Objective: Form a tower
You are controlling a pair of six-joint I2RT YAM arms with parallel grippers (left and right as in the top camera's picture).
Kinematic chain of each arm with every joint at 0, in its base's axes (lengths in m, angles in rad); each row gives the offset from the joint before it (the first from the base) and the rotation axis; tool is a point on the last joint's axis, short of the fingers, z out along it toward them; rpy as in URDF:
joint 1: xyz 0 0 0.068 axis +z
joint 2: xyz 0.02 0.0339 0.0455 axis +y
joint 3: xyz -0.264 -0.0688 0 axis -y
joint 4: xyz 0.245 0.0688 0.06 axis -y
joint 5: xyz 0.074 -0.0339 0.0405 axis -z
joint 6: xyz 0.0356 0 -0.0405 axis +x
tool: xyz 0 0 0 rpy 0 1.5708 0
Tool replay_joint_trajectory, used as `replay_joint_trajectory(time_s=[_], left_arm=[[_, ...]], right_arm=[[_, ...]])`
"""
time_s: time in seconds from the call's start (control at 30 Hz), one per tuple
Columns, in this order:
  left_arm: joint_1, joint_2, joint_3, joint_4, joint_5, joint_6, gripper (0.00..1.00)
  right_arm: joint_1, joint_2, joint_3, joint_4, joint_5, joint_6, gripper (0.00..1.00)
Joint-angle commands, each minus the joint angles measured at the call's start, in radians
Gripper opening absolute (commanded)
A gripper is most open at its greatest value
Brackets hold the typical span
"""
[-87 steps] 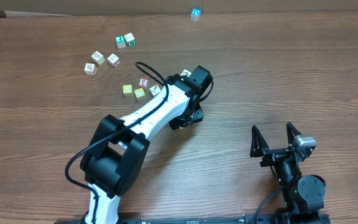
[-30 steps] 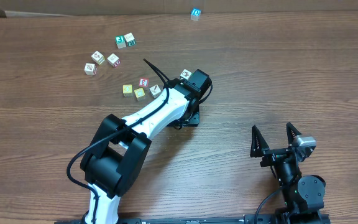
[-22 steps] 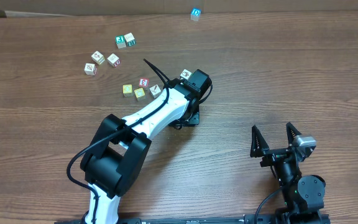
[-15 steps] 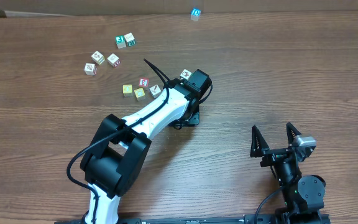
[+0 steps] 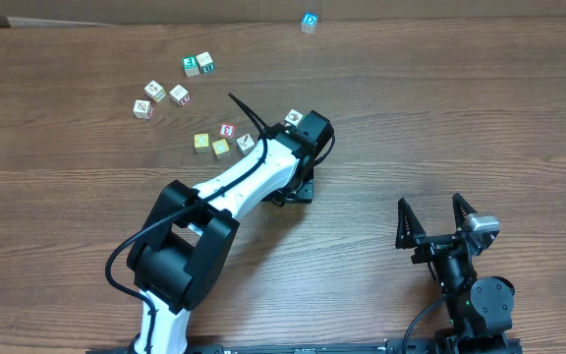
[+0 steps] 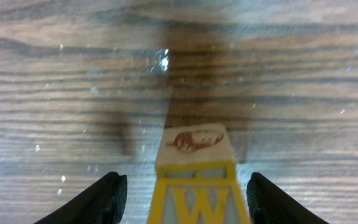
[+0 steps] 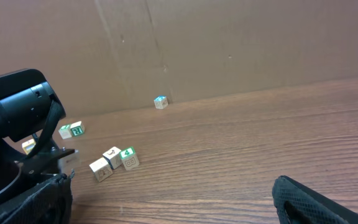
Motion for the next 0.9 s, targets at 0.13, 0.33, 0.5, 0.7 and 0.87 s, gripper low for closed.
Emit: replay_joint_trajectory(time_s=[0.13,0.33,0.5,0.7,0.87], left_arm=[[0.009,-0.015,0.057,-0.019,0.035,0.027,0.57],[0.009,-0.015,0.057,-0.018,0.035,0.027,0.48],[0.009,-0.015,0.057,-0.019,0.035,0.027,0.44],[0.009,-0.015,0.057,-0.018,0.035,0.027,0.40],[0.009,-0.015,0.057,-0.018,0.034,0.027,0.40]], right_arm=[[-0.003,-0.012,-0.010,0.006,0.000,0.005,1.00],[-0.003,-0.012,-0.010,0.006,0.000,0.005,1.00],[-0.003,-0.012,-0.010,0.006,0.000,0.005,1.00],[-0.003,-0.012,-0.010,0.006,0.000,0.005,1.00],[-0.003,-0.012,-0.010,0.006,0.000,0.005,1.00]])
